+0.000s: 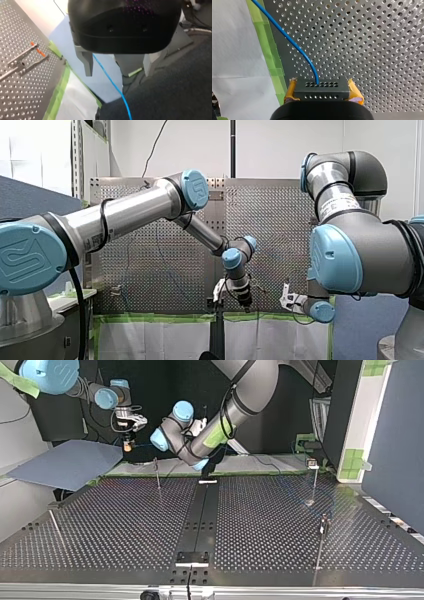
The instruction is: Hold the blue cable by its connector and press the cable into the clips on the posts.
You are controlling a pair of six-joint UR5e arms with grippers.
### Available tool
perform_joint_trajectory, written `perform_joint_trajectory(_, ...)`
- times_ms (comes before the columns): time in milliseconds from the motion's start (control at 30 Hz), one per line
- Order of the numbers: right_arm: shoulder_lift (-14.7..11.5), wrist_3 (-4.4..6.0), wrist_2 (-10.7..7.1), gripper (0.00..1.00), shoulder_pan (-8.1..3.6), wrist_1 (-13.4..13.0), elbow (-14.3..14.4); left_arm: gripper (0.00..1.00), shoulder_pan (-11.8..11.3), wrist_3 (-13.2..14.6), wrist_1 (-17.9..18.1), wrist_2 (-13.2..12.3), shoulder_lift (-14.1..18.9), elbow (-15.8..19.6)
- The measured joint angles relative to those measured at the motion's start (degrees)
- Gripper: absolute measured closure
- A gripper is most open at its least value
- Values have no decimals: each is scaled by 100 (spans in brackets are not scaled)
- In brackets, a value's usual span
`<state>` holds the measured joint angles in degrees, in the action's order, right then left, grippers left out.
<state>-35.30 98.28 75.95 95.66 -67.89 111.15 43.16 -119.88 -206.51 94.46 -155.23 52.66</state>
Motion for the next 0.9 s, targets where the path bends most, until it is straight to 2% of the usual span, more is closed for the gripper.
perform_joint_trajectory(200, 0, 12, 0, 100, 9, -6, -1, 0, 4, -272, -29, 4, -63, -63)
perform_joint_trajectory(467, 0, 17, 0, 100, 18, 3, -3, 0, 33, -680, -383, 200, -445, -343)
perform_joint_trajectory(667, 0, 17, 0, 100, 22, -1, -7, 0, -15, -714, -644, 258, -723, -151)
perform_joint_trajectory(900, 0, 18, 0, 100, 22, -5, -7, 0, -45, -704, -568, 263, -798, 4)
